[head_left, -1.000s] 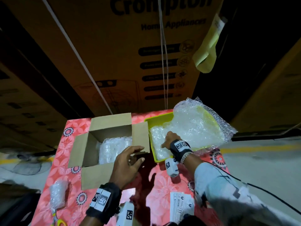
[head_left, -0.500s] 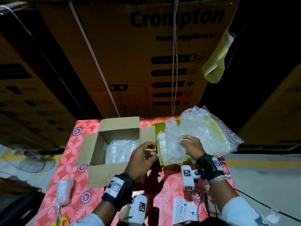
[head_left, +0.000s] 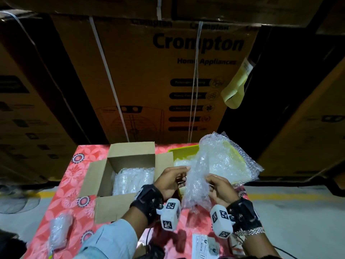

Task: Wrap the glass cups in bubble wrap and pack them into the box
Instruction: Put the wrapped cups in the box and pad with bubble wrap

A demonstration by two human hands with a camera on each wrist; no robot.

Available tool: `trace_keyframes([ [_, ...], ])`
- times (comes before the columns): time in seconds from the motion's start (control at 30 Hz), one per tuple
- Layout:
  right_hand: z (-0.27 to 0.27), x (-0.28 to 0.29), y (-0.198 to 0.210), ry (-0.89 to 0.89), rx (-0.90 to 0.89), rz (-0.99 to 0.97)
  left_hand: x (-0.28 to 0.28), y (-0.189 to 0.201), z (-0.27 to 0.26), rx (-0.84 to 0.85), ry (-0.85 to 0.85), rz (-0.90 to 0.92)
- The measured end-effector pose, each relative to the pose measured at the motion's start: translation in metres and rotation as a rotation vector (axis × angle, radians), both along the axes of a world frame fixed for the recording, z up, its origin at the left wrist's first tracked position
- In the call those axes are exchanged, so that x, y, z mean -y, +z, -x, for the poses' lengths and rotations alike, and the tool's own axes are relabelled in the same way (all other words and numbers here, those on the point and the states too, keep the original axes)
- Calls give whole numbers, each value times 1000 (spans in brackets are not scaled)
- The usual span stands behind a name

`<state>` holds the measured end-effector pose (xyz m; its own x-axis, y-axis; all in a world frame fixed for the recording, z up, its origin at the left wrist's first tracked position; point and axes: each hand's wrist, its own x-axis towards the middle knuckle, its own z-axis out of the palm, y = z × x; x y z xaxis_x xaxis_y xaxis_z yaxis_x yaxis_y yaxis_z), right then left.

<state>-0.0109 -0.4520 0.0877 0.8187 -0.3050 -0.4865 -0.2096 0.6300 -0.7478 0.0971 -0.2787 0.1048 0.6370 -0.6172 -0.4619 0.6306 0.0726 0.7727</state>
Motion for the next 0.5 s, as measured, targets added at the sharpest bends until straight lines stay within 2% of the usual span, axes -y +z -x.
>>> trace_keyframes([
  [0.13,-6,-1,-3,-19,22,-37,2,-1,4,109,2,-126],
  [0.3,-21,14,-8,-175,-47,56,6,-5,-3,196,206,-211],
  [0.4,-35,33,-12,-182,-130,217,1,3,-7,261,301,-236],
  [0.5,-58,46,-16,-95,-221,477,-13,8,-14,343,421,-277],
])
